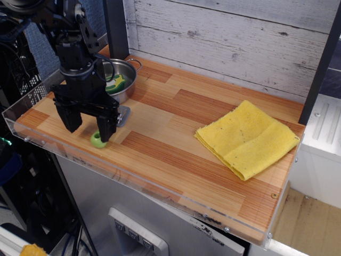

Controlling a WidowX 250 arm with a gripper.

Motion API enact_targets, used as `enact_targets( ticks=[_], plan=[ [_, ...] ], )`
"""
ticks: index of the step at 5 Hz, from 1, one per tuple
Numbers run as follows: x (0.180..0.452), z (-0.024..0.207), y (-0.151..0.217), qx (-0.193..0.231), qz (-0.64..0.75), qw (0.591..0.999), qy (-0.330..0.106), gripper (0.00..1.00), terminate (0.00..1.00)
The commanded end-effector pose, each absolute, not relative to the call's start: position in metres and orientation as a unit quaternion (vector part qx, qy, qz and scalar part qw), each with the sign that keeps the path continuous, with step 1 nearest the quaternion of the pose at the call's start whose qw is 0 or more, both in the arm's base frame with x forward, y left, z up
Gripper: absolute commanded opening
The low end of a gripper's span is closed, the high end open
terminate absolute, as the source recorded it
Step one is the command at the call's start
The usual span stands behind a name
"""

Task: Place the green handled spatula on the yellow cloth.

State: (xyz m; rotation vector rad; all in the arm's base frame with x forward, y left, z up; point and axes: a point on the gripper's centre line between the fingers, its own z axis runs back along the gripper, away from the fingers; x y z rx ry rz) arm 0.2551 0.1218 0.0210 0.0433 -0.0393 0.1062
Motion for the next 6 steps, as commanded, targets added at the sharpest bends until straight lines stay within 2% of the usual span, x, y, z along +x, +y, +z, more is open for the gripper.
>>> enact_targets(
  ticks=[1, 2, 4, 5, 6],
  plan=[
    [0.256, 0.019, 0.121, 0.031, 0.050, 0.998, -0.021, 1.00, 0.00],
    [0.255, 0.015, 0.122, 0.036, 0.059, 0.997, -0.019, 0.00, 0.00],
    [0.253, 0.015, 0.120, 0.043, 0.065, 0.997, -0.020, 0.00, 0.00],
    [0.254, 0.037, 0.119, 0.034, 0.061, 0.997, -0.033, 0.00, 0.00],
    [0.255, 0.088, 0.107, 0.020, 0.038, 0.996, -0.080, 0.00, 0.00]
  ],
)
